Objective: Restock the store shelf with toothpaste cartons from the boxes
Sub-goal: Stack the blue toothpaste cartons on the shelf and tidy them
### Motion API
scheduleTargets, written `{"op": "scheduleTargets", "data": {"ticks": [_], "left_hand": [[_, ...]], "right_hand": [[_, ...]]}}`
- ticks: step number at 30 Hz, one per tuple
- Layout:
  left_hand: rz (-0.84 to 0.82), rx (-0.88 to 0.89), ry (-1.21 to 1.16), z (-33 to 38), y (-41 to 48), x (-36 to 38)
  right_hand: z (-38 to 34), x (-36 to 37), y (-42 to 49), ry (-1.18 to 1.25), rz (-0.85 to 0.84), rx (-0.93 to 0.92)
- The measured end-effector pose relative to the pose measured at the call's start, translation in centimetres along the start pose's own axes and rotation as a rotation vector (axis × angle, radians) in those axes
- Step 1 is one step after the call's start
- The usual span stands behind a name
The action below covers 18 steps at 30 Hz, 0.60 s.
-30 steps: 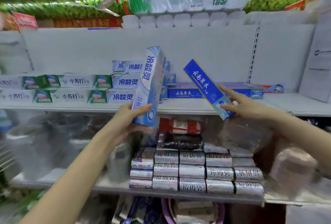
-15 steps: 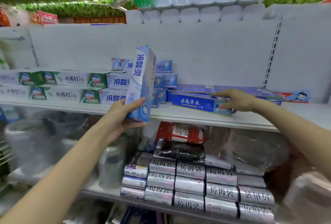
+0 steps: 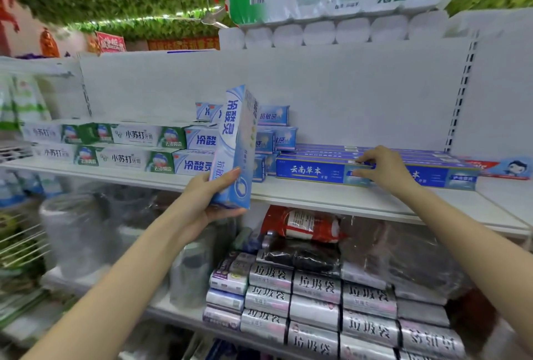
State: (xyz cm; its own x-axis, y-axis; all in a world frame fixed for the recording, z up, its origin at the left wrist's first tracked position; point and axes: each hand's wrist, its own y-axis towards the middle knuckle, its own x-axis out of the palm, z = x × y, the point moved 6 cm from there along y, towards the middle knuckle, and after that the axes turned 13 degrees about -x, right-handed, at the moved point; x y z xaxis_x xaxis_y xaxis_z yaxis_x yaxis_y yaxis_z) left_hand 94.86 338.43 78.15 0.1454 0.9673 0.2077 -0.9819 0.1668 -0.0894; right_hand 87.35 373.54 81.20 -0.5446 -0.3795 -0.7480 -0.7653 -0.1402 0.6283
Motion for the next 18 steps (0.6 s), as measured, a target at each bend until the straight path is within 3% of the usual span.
{"op": "scheduleTargets", "data": {"ticks": [18], "left_hand": [[-0.029, -0.031, -0.025, -0.7, -2.4, 2.3]], "right_hand": [[0.1, 0.1, -0.3, -0.02, 0.001, 0.087]]}}
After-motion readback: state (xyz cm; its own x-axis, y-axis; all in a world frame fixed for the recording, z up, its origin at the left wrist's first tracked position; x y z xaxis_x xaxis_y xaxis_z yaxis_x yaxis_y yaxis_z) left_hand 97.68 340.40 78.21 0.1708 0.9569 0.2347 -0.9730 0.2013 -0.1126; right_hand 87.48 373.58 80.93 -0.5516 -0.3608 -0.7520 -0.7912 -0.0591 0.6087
